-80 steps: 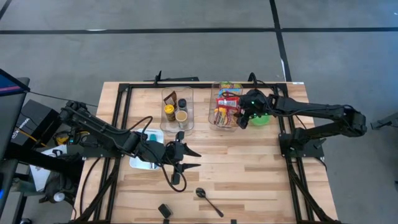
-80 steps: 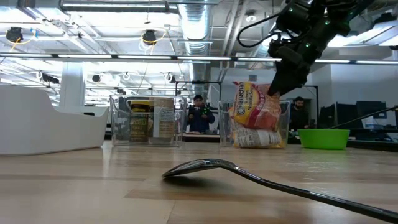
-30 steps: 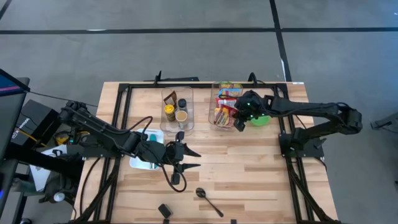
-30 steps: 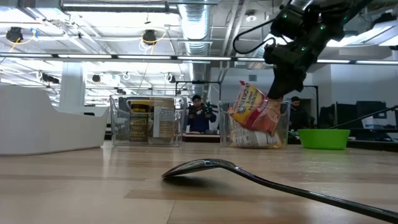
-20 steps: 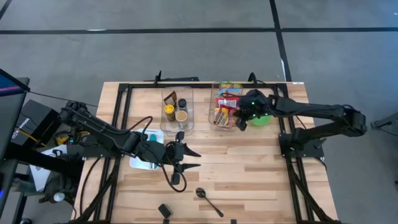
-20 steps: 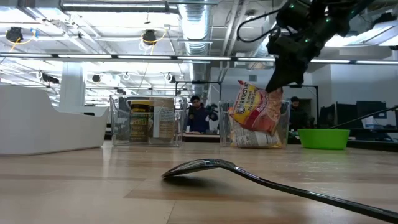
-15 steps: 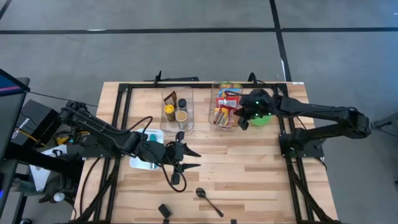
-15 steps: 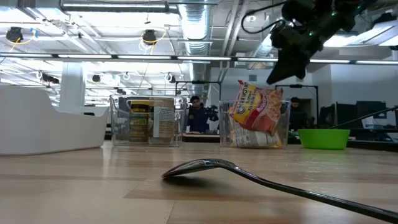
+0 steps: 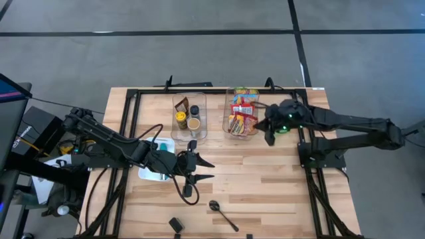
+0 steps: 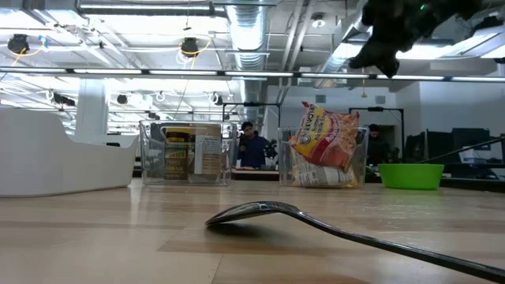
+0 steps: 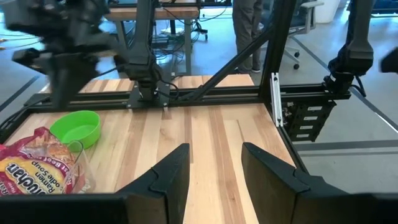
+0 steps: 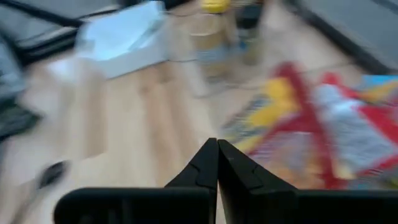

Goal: Pick & Place Food Item
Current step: Put the black seasoning can into the left transparent bin

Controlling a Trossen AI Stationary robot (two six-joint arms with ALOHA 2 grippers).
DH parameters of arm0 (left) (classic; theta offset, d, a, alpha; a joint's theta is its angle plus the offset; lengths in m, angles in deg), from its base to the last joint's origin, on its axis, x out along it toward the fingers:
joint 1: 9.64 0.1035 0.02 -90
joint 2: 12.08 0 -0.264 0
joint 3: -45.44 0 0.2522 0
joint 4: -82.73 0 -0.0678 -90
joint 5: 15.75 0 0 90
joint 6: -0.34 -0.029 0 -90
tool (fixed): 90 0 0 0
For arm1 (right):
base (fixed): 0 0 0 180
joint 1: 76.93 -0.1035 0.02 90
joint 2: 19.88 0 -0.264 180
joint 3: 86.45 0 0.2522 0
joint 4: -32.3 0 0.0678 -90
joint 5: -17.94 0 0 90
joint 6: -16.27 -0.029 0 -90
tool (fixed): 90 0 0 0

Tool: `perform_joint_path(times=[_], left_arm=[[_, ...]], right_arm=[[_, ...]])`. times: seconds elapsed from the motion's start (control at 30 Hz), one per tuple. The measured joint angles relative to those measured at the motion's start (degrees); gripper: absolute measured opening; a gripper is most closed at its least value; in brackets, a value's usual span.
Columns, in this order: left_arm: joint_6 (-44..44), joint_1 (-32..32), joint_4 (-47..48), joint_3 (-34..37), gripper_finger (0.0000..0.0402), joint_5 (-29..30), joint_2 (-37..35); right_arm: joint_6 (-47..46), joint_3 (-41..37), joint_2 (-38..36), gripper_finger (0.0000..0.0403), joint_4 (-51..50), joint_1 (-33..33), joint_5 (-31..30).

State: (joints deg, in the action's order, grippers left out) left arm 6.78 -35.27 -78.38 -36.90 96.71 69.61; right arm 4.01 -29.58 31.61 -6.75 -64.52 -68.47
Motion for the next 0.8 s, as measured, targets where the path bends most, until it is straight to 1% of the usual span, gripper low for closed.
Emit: perform_joint_path(times=[0.1, 0.2, 0.5, 0.67, 0.8], left_arm=[[0.0, 0.0, 0.0, 0.0, 0.014, 0.0, 0.0], [0.0, 0.0, 0.0, 0.0, 0.014, 0.0, 0.0], [0.0, 0.0, 0.0, 0.0, 0.014, 0.0, 0.0], [0.5, 0.0, 0.0, 0.0, 0.014, 0.0, 0.0], [4.8, -0.1, 0.1, 0.0, 0.014, 0.0, 0.0]], right_arm=[[-1.1, 0.0, -1.0, 0.0, 0.1, -4.7, 2.8], [-3.2, 0.0, -1.3, 0.0, 0.2, -10.2, 3.9], [-9.5, 0.0, 0.2, 0.0, 3.2, -27.3, 4.0], [-10.3, 0.1, 2.3, 0.0, 5.4, -33.5, 3.5], [-10.8, 0.0, 4.2, 0.0, 4.7, -36.3, 0.5]])
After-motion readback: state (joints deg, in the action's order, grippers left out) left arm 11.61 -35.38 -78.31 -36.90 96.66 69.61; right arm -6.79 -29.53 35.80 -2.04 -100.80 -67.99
